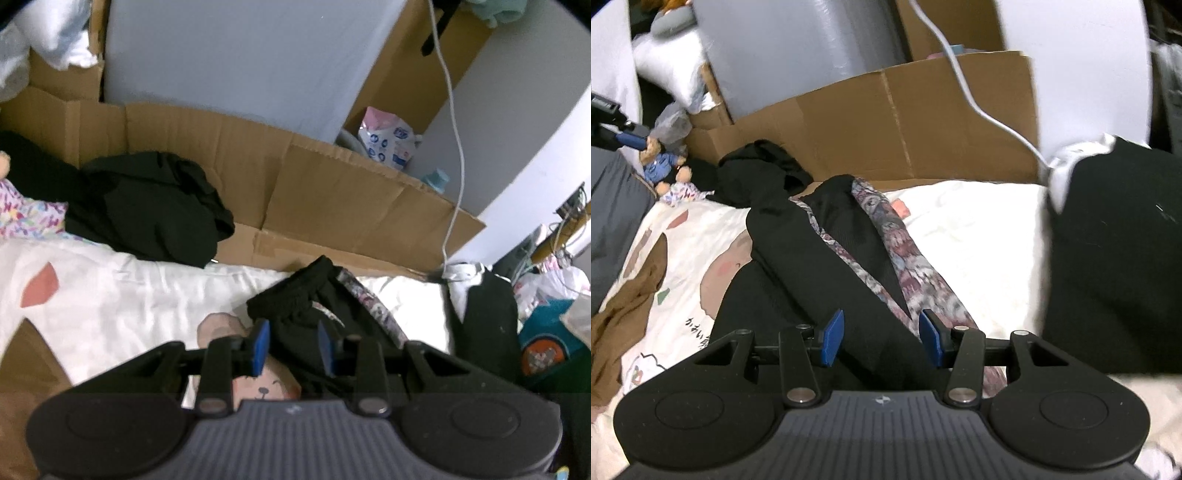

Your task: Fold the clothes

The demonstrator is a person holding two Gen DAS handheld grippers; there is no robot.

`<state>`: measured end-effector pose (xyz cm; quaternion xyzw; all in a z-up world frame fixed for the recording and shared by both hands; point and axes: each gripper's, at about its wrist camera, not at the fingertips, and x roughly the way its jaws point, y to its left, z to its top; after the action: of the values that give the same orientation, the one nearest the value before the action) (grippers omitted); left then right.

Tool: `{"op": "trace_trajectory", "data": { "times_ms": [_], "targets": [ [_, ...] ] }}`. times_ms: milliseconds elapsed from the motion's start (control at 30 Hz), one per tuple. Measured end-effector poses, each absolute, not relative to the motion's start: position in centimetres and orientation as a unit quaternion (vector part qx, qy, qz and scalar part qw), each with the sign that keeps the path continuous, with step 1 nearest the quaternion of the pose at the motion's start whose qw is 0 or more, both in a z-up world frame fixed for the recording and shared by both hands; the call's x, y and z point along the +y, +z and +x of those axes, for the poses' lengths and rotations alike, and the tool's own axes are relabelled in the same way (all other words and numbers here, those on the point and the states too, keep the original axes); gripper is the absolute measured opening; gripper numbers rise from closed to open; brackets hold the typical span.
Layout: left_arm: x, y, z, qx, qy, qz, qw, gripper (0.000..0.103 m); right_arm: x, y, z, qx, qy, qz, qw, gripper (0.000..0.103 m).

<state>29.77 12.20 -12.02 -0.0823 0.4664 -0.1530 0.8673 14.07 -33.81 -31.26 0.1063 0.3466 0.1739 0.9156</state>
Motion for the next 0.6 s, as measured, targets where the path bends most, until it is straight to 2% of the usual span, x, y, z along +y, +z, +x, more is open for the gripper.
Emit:
{"op": "trace_trajectory", "data": {
  "times_ms": [167,233,300,333,600],
  "targets": [
    [10.7,-15.4,31.8,0.465,-0.148,-0.086,0.869,0.035,-32.5,-31.6,17.8,0.34,0.181,0.107,0.917,0.05],
    [9.6,-16.5,32.2,0.46,-0.154,-0.068,0.872,0.04,-32.0,-31.9,18.9,0.337,0.183,0.107,0.917,0.05],
    [8.5,-17.6,32.5,0.456,-0.157,-0.046,0.875,0.055,-31.5,-32.5,19.6,0.341,0.188,0.105,0.915,0.05],
    [7.9,-18.0,32.7,0.455,-0.157,-0.034,0.876,0.059,-31.3,-32.9,19.8,0.346,0.193,0.102,0.912,0.05],
    [4.6,-21.9,34.6,0.444,-0.179,0.023,0.878,0.068,-30.3,-35.1,19.9,0.383,0.22,0.062,0.895,0.05]
  ]
}}
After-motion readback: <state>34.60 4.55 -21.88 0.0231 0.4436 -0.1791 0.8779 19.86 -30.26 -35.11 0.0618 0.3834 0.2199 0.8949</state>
